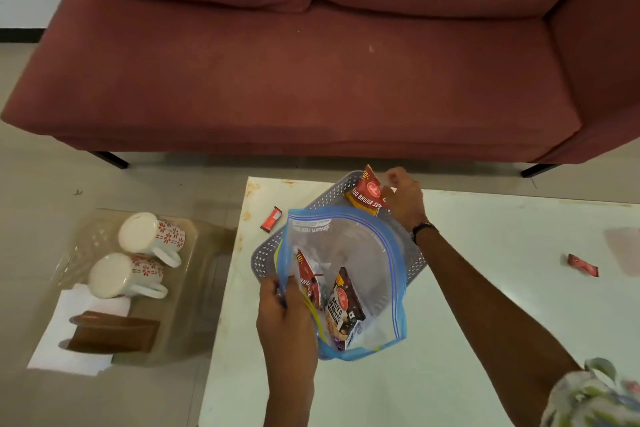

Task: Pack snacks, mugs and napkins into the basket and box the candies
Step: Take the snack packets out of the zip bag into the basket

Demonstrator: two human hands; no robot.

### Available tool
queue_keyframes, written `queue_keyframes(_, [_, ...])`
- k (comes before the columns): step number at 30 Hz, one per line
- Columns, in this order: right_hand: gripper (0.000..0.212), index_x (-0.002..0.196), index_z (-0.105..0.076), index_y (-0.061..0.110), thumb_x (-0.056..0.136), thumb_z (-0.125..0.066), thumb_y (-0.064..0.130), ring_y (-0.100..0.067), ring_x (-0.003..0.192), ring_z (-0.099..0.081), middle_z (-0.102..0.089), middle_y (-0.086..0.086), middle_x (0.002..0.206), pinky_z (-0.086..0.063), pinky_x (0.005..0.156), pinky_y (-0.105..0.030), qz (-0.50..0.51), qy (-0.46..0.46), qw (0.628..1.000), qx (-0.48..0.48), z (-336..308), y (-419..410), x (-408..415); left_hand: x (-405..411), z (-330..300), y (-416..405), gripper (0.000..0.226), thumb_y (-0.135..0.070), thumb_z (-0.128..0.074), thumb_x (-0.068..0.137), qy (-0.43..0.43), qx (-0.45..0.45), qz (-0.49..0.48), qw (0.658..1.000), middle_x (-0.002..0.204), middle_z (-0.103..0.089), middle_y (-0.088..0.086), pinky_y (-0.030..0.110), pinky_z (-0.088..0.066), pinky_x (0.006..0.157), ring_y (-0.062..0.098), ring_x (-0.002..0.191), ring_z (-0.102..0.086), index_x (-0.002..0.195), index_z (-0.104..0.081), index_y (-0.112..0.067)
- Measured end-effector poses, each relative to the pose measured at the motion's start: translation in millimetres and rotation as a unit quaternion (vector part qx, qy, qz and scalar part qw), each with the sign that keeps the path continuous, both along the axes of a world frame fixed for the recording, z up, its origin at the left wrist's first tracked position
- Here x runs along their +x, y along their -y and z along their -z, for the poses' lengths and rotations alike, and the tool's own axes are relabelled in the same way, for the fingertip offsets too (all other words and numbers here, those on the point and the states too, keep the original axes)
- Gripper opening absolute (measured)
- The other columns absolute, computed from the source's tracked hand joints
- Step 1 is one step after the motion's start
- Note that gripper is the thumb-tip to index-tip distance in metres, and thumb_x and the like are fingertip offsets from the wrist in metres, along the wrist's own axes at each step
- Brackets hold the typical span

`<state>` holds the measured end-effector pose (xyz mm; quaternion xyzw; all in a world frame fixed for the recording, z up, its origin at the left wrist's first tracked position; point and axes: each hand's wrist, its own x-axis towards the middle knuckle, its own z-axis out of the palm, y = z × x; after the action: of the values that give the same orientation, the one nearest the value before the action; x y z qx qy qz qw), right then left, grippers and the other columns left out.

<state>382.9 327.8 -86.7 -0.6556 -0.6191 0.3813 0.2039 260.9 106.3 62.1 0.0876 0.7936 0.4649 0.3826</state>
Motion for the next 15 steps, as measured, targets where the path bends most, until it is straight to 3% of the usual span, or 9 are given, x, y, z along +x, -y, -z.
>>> queue_keyframes(2, [0.020,0.106,-0.055,0.000,0.087,-0.059,0.005,-0.030,0.100,-0.064,-0.066,-0.018,0.107,-0.047,0.069,-0.017,0.038,-0.055,0.997,0.027,-37.3,24.7,12.3,4.0,-5.3,3.5,0.023,-0.023,-0.043,0.096,-0.016,0.014,0.004,1.000,0.062,-0.046,0.005,0.028,-0.039,0.054,0.018,0.058,-0.046,0.073,-0.046,-0.018])
queue_keyframes(3, [0.018,0.104,-0.057,0.001,0.087,-0.060,0.005,-0.029,0.098,-0.065,-0.068,-0.017,0.103,-0.049,0.068,-0.012,0.046,-0.079,0.995,0.040,-62.4,39.4,19.1,6.1,-8.9,5.5,0.023,-0.022,-0.043,0.096,-0.022,0.016,0.007,1.000,0.061,-0.047,0.003,0.024,-0.040,0.054,0.018,0.058,-0.047,0.074,-0.046,-0.016])
queue_keyframes(5, [0.010,0.096,-0.062,0.007,0.086,-0.062,0.008,-0.023,0.088,-0.068,-0.071,-0.010,0.093,-0.053,0.073,-0.016,0.049,-0.107,0.991,0.062,-130.1,74.8,31.0,11.2,-18.7,10.1,0.020,-0.020,-0.042,0.096,-0.033,0.015,0.017,0.999,0.063,-0.049,0.003,0.019,-0.042,0.053,0.017,0.059,-0.050,0.080,-0.047,-0.010])
queue_keyframes(7, [0.002,0.085,-0.066,0.010,0.085,-0.064,0.009,-0.013,0.076,-0.068,-0.072,-0.003,0.081,-0.053,0.072,-0.016,0.009,-0.136,0.989,0.055,-200.2,113.5,39.4,17.3,-28.3,16.6,0.020,-0.019,-0.043,0.096,-0.056,0.017,0.034,0.998,0.067,-0.051,0.011,0.029,-0.043,0.057,0.021,0.060,-0.050,0.083,-0.048,-0.005])
queue_keyframes(9, [0.008,0.080,-0.069,0.009,0.083,-0.064,0.004,-0.011,0.068,-0.069,-0.073,-0.005,0.075,-0.051,0.065,-0.011,-0.073,-0.157,0.985,-0.022,-244.9,147.5,37.6,25.0,-39.5,24.9,0.020,-0.019,-0.044,0.095,-0.083,0.021,0.046,0.995,0.068,-0.052,0.019,0.040,-0.043,0.060,0.025,0.061,-0.049,0.083,-0.048,-0.004])
queue_keyframes(10, [0.010,0.079,-0.069,0.009,0.084,-0.063,0.004,-0.013,0.068,-0.069,-0.073,-0.007,0.075,-0.050,0.061,-0.011,-0.118,-0.131,0.982,-0.073,-251.1,160.3,31.9,29.4,-44.6,29.8,0.020,-0.020,-0.045,0.095,-0.094,0.021,0.051,0.994,0.070,-0.054,0.020,0.044,-0.045,0.061,0.028,0.062,-0.052,0.084,-0.048,-0.004])
queue_keyframes(12, [0.010,0.085,-0.070,0.009,0.085,-0.060,0.007,-0.019,0.079,-0.069,-0.072,-0.011,0.087,-0.047,0.062,-0.016,-0.220,0.022,0.966,-0.135,-240.2,174.6,16.2,38.8,-55.2,40.9,0.019,-0.023,-0.044,0.096,-0.112,0.019,0.057,0.992,0.072,-0.058,0.017,0.046,-0.049,0.063,0.030,0.067,-0.059,0.086,-0.048,-0.007])
queue_keyframes(15, [0.021,0.108,-0.060,0.000,0.090,-0.053,0.008,-0.031,0.103,-0.062,-0.065,-0.018,0.111,-0.047,0.084,-0.033,-0.309,0.236,0.907,-0.161,-196.9,182.4,-3.9,51.8,-71.0,58.8,0.016,-0.022,-0.044,0.096,-0.120,0.029,0.051,0.991,0.070,-0.058,0.009,0.031,-0.050,0.056,0.023,0.064,-0.060,0.089,-0.048,-0.008])
